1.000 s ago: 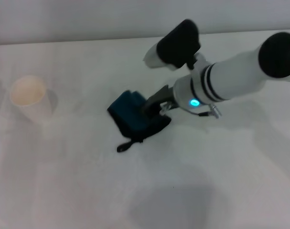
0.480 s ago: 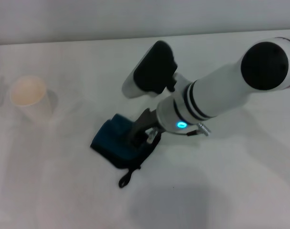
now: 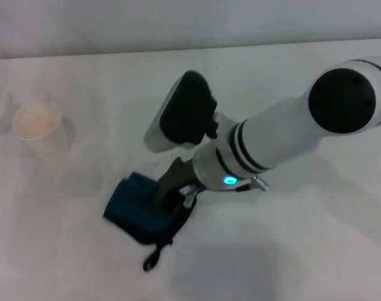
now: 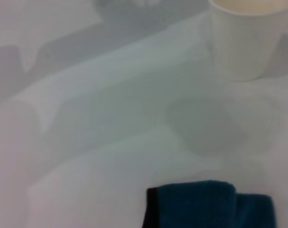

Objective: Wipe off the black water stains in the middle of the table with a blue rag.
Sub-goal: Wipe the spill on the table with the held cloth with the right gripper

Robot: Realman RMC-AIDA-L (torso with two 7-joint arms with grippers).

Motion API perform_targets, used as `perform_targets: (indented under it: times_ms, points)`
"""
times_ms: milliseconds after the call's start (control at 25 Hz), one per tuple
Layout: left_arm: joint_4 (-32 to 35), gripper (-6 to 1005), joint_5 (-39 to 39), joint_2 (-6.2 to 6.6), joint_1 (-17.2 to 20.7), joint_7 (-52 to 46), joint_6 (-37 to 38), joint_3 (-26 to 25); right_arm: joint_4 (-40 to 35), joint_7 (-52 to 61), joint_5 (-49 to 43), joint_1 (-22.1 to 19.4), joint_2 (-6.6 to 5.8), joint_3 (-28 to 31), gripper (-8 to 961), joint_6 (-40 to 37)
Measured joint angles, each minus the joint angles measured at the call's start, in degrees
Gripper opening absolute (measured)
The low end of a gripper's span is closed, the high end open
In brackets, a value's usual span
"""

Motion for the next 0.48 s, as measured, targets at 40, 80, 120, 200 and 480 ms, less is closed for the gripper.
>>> perform_targets:
  times_ms: [40, 80, 120, 200, 480]
  points:
    - [0.0, 876, 0.0, 0.0, 0.0, 0.0, 0.06, -0.02, 0.26, -0.03, -0.15, -0.1, -0.09, 0.66, 50, -0.28]
    - [0.0, 876, 0.0, 0.0, 0.0, 0.0, 0.11, -0.04, 0.61, -0.17, -1.12, -0.66, -0.29, 2.85, 51, -0.85]
    - [0.0, 876, 0.0, 0.0, 0.0, 0.0, 0.15, -0.06, 0.61, -0.17, -1.12, -0.66, -0.29, 2.85, 51, -0.85]
    - [0.0, 876, 0.0, -0.03, 0.01, 0.0, 0.18, -0.06, 0.66, -0.26, -3.79, -1.57, -0.32, 5.98, 53, -0.96]
    - [-0.01, 876, 0.0, -0.08, 0.01, -0.53, 0.18, -0.07, 1.02, 0.23, -11.2, -3.3, -0.44, 13.67, 57, -1.15]
